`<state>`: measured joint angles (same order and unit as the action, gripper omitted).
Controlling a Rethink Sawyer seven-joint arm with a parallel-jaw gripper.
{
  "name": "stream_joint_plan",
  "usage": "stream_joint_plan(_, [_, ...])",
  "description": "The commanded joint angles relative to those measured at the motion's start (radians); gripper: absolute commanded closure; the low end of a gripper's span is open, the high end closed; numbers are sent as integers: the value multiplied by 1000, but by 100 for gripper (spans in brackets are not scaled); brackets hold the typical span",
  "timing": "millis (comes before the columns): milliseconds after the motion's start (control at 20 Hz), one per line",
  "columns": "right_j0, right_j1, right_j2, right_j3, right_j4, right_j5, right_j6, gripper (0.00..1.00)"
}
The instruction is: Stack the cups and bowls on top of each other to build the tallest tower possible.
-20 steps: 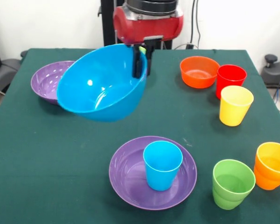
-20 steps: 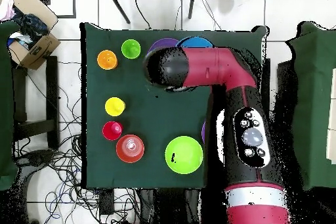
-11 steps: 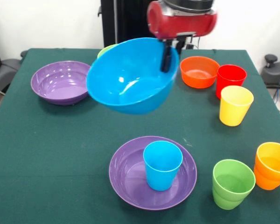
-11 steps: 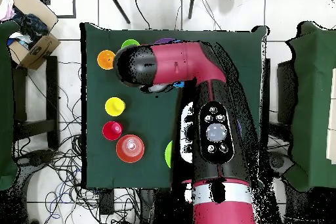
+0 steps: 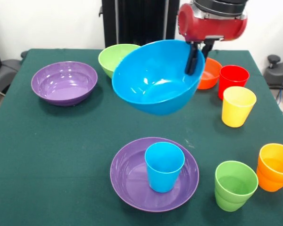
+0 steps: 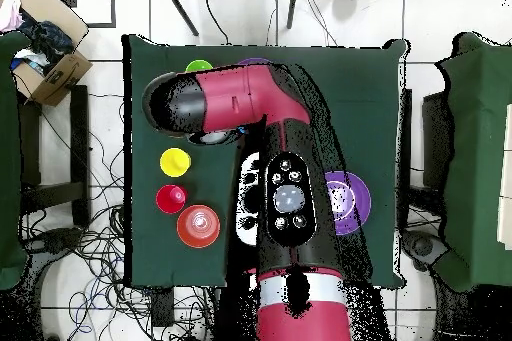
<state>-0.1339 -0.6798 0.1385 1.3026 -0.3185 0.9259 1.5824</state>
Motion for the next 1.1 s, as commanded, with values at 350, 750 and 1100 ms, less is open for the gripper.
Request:
stream_joint_plan(350, [215, 283, -136, -382, -85, 132, 355, 100])
stream_joint_plan(750, [264, 278, -184, -376, -32, 102, 358, 100])
stream_joint_plan(1100, [221, 314, -133, -364, 7, 41, 282, 100])
